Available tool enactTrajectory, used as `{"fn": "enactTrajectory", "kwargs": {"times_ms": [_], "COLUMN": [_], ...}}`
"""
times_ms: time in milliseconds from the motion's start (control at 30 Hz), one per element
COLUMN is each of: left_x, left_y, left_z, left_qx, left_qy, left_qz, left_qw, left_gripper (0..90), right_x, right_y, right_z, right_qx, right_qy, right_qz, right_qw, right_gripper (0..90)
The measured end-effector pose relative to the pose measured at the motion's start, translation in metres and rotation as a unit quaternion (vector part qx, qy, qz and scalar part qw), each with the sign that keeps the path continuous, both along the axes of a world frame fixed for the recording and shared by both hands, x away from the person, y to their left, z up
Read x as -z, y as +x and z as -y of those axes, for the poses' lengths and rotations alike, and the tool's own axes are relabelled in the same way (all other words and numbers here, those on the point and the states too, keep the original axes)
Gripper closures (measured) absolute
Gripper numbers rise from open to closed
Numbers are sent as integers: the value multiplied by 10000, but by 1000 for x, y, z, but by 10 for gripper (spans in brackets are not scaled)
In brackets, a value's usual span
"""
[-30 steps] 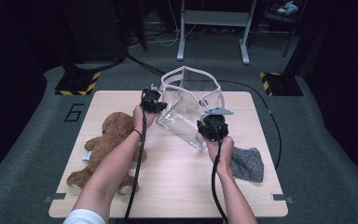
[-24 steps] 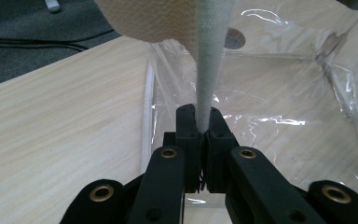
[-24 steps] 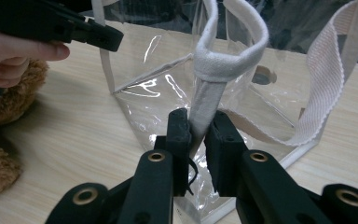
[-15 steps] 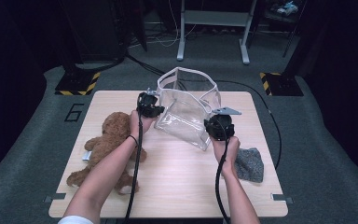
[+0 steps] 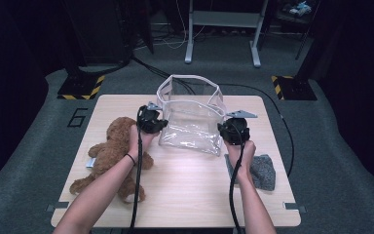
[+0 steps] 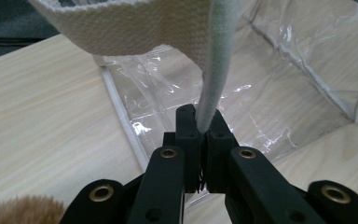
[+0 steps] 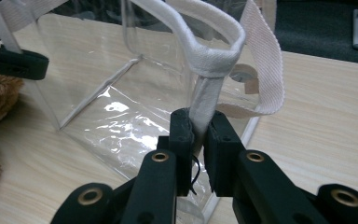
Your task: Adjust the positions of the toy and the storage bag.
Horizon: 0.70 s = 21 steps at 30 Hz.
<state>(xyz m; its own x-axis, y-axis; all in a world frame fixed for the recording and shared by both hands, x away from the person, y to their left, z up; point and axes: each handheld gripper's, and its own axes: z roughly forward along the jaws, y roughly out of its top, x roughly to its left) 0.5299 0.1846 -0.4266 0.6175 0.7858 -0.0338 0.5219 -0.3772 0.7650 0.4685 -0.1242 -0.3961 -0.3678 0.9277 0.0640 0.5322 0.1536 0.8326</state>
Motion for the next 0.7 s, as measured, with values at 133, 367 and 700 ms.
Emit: {"fn": "enactTrajectory", "kwargs": {"times_ms": [133, 367, 700], "left_x": [0, 2, 3], "left_y": [-12, -27, -46], "left_z": [-3, -8, -11], "left_qx": [97, 196, 304], "left_qy": [-21, -149, -197], "left_qz": [46, 71, 55], "left_qw": [9999, 9997, 9993], "left_gripper": [869, 869, 869], "right_x": [0, 1, 0], "right_y": [-2, -9, -21], "right_z": [0, 3, 4], "right_qx": [-24, -79, -198], "right_qy": [-32, -50, -30], "right_qz": [19, 52, 56], "right_qw": [10000, 9999, 9998], "right_gripper": [827, 829, 832]}}
